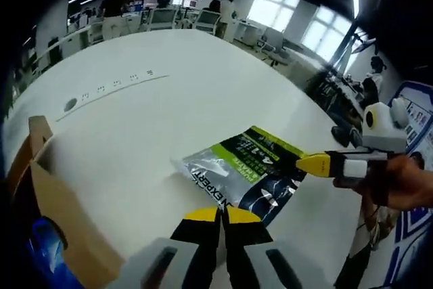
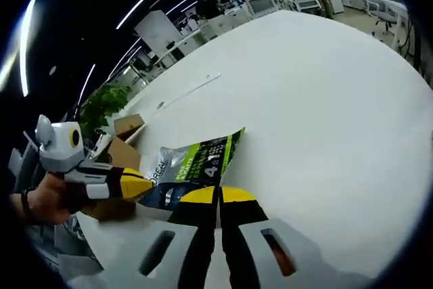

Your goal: Operate the shoe box by opening the lid, removing the specified soft item, and placing it in the target area until the item is outside and the box remains undamaged.

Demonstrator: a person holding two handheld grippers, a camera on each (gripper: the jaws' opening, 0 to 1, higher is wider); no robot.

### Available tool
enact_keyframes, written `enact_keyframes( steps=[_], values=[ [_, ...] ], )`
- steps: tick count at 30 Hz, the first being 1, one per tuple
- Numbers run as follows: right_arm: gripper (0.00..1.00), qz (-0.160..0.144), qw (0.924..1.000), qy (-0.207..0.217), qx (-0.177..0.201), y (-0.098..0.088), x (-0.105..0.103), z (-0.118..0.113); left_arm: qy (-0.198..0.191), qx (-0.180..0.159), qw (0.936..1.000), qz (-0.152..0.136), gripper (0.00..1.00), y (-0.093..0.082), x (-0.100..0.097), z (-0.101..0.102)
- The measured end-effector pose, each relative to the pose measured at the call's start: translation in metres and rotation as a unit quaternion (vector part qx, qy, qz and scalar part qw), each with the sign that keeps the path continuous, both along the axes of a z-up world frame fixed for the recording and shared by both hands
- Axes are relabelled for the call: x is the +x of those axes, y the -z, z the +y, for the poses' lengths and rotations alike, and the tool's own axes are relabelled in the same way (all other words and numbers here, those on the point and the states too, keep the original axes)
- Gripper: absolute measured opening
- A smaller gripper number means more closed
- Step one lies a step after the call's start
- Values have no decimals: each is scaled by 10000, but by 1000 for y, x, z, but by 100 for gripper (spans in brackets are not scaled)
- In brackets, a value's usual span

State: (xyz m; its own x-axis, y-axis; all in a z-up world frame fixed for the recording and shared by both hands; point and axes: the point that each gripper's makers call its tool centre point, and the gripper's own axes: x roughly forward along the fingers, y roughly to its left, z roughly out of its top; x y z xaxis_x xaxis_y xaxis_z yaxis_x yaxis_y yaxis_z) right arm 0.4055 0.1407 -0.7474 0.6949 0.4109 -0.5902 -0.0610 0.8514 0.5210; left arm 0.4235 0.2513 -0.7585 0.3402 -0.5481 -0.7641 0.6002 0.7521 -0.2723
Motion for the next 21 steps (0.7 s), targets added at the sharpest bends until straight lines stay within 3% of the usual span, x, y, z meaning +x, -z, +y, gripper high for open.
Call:
enact_keyframes(
  steps=[21],
  values=[
    [0,195,9998,25,-59,19,2,-2,158,345,9991,189,2,22,-2,4]
  ],
)
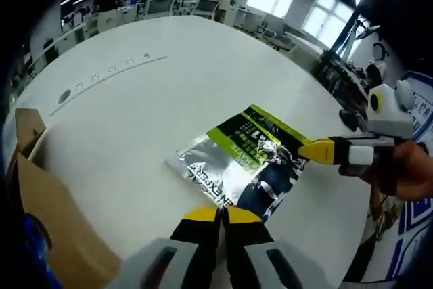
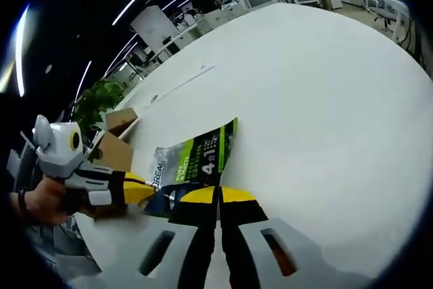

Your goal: Operate the shoe box by opening the lid, removing the specified soft item, and placing it in the target area until the item is outside and the box remains undamaged.

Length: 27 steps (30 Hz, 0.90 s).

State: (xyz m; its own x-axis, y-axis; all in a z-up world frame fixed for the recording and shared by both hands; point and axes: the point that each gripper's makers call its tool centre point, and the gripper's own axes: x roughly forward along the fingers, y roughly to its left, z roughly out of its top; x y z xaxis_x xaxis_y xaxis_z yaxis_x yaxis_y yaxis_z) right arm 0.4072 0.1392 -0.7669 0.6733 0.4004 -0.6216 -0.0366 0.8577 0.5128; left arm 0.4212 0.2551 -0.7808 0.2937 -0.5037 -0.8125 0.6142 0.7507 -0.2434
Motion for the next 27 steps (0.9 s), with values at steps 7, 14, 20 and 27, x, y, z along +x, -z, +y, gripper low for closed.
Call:
enact_keyframes(
  steps=[7,14,20,27],
  values=[
    [0,53,10000,-1,-49,8,0,-1,16,132,9999,52,4,2,-3,3],
    [3,38,9999,70,-75,8,3,-5,44,226,9997,76,7,-1,-6,10],
    [6,45,9999,68,-129,8,1,-6,39,277,9996,-92,13,-10,-5,15],
    [8,26,9996,85,-279,2,-2,-9,-2,187,9995,-241,14,-24,-2,21]
  ],
)
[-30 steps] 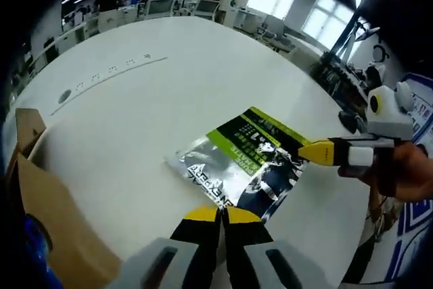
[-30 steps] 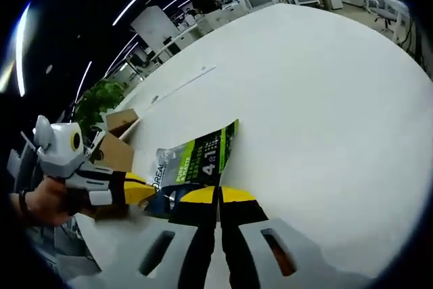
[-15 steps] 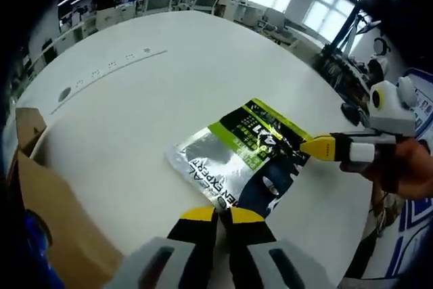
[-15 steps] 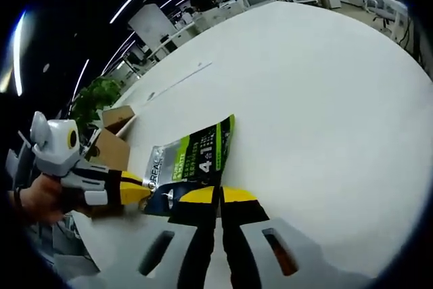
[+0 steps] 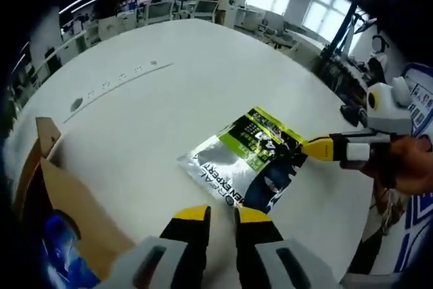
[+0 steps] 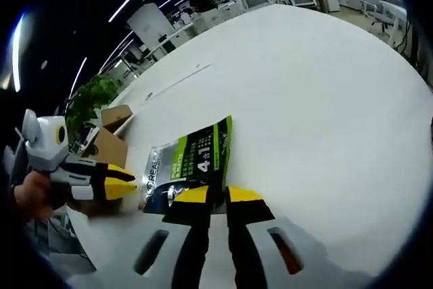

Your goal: Operate the shoe box by opening the lid, removing the specified soft item, and placing it in the target area until the item is outside and the box remains undamaged.

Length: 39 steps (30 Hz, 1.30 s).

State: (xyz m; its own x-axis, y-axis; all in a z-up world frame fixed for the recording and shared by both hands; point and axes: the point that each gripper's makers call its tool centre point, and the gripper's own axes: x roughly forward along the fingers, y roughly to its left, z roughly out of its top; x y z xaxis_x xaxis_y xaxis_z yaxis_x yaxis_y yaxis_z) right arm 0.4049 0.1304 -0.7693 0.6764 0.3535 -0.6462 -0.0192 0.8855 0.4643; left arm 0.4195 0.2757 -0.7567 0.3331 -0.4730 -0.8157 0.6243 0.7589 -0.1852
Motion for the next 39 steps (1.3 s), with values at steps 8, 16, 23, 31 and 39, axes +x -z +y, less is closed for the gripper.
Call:
enact_keyframes(
  steps=[8,16,23,31,39],
  values=[
    [8,-64,9998,85,-147,-9,-5,-7,-68,-189,9996,-214,14,-19,6,5],
    [9,-151,9995,193,-212,-17,-9,-10,-232,-430,9983,-322,14,-32,7,16],
    [8,-224,9991,278,-221,-24,-13,-9,-288,-733,9955,-526,14,-50,3,31],
    [8,-318,9988,279,-230,-33,-15,0,-414,-899,9924,-728,14,-63,5,62],
    [7,-377,9989,219,-182,-41,-14,20,-690,-1253,9849,-976,14,-84,3,98]
  ],
)
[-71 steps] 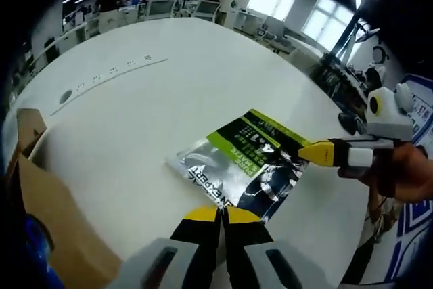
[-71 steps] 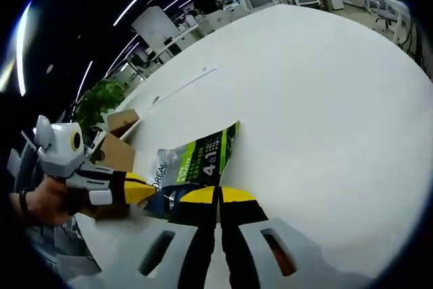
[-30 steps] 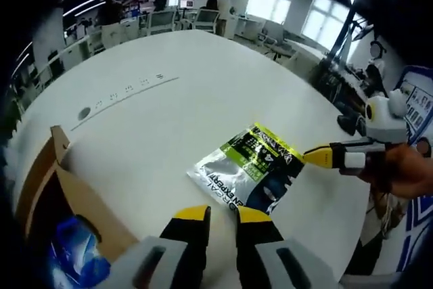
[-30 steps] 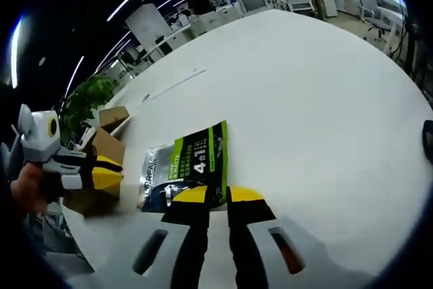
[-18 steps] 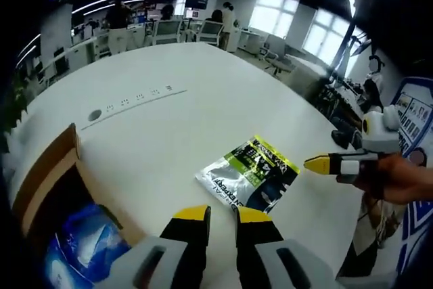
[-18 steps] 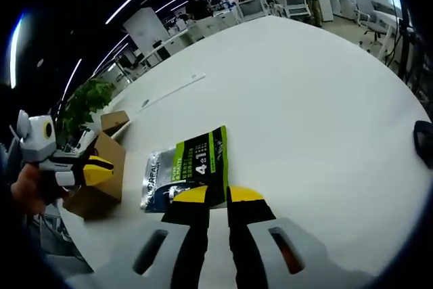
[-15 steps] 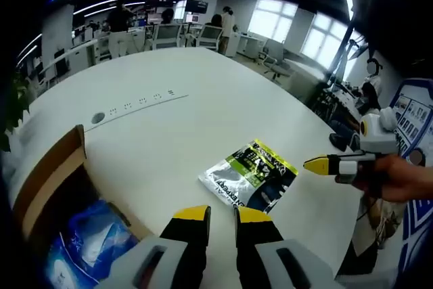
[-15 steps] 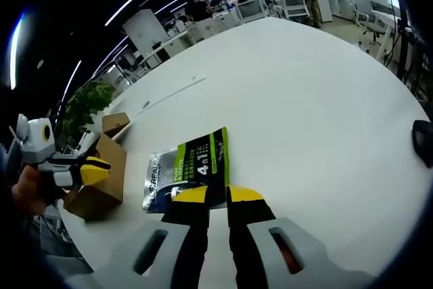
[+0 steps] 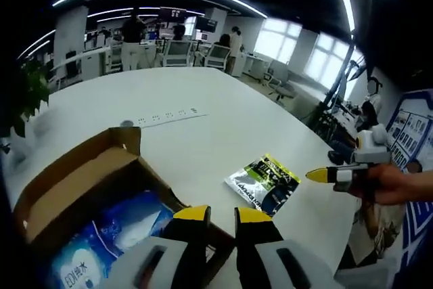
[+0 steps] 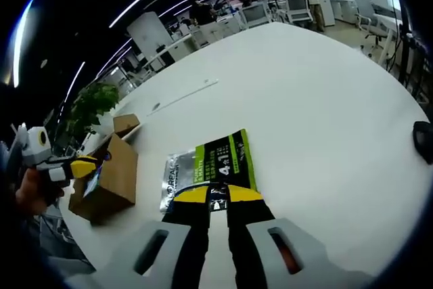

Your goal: Operate the shoe box by opening the lid, removing the specified soft item, and placing it in the target area until the item is outside and the box remains undamaged.

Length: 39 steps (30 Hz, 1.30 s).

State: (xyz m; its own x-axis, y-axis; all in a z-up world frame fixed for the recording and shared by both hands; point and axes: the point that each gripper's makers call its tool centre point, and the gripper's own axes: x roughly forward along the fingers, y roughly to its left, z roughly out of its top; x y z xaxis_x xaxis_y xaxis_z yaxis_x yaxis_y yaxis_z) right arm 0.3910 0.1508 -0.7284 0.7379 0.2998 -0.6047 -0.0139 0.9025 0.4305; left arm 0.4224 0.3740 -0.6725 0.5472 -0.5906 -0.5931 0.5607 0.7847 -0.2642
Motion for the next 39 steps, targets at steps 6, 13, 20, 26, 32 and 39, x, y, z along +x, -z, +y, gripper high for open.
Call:
enact_keyframes(
  steps=[6,13,20,26,32,39],
  values=[
    [8,-95,9999,-73,77,-9,2,21,-285,-145,9994,-140,14,-10,-9,37],
    [8,-178,9994,-283,92,-19,5,52,-658,-251,9973,-196,14,-12,-18,81],
    [9,-266,9979,-587,91,-28,11,91,-970,-208,9942,-411,14,-19,-38,119],
    [8,-367,9956,-852,115,-38,15,125,-1233,-266,9906,-525,14,-23,-47,148],
    [8,-488,9927,-1087,169,-49,17,156,-1495,-315,9871,-480,14,-16,-59,177],
    [8,-619,9866,-1504,145,-57,16,188,-1753,-407,9829,-379,14,-9,-76,200]
  ],
)
